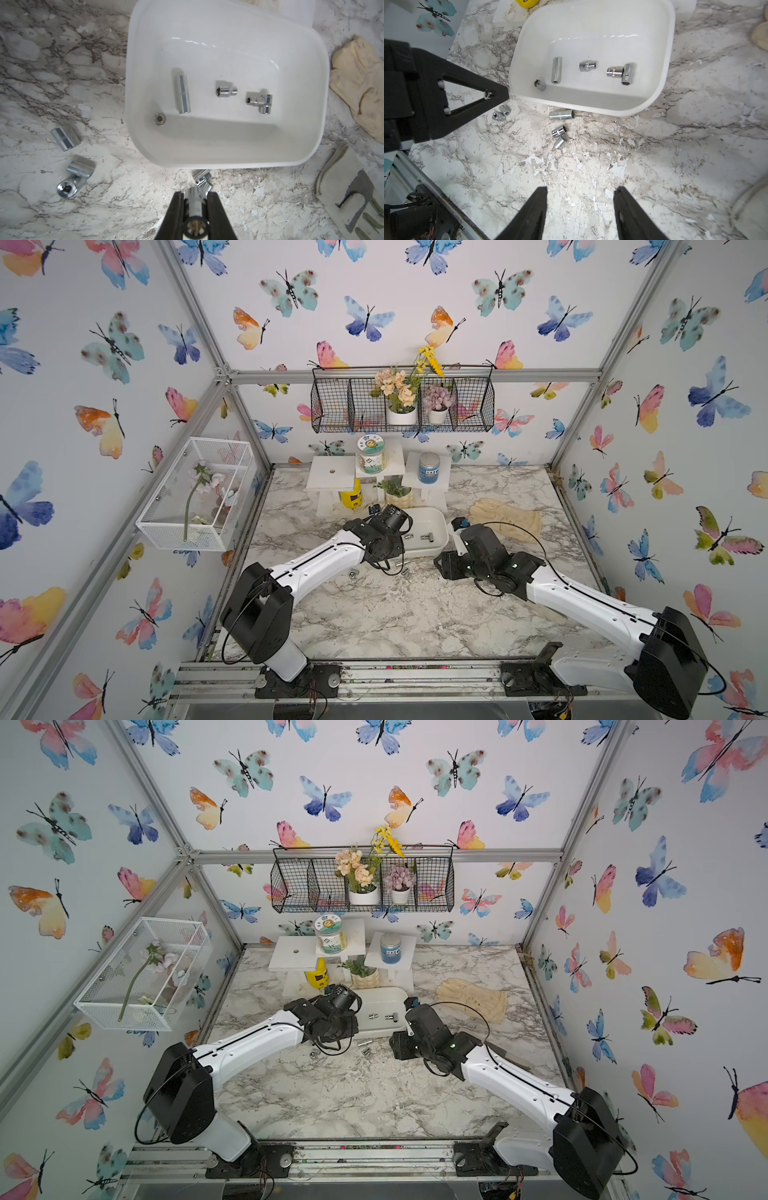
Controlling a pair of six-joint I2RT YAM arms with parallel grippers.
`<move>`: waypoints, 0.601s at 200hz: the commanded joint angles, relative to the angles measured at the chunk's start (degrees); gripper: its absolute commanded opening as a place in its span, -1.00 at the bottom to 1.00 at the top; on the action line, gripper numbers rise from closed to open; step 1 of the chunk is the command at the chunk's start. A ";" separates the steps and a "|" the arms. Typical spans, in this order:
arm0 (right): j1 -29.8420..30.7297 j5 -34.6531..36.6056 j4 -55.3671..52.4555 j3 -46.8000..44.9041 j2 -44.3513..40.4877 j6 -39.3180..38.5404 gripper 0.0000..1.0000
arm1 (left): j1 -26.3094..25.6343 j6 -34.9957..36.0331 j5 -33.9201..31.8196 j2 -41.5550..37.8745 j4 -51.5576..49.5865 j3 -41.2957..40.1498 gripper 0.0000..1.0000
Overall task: Put the socket on the desktop into the storage box
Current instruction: Place the socket head in the storage box.
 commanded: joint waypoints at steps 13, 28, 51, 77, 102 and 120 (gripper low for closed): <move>-3.79 -1.98 -0.34 -1.86 -3.01 0.70 0.13 | -1.31 2.30 -0.78 5.10 -2.19 7.49 -0.98; -5.01 -2.63 -0.39 -2.15 -3.47 0.60 0.14 | -1.60 3.03 -0.86 7.40 -2.65 10.83 -0.98; -5.38 -2.46 -0.63 -2.39 -3.59 0.72 0.13 | -1.72 4.38 -1.28 10.63 -2.92 15.22 -0.98; -5.47 -2.54 -0.07 -3.11 -3.63 1.54 0.14 | -1.71 5.77 -1.52 15.02 -3.42 19.79 -0.99; -5.56 -2.46 -0.24 -3.11 -3.18 1.99 0.14 | -1.73 6.95 -2.16 18.55 -3.34 22.55 -0.99; -5.56 -2.37 -0.27 -3.21 -3.06 2.33 0.14 | -1.64 7.91 -2.97 20.52 -2.65 23.46 -1.00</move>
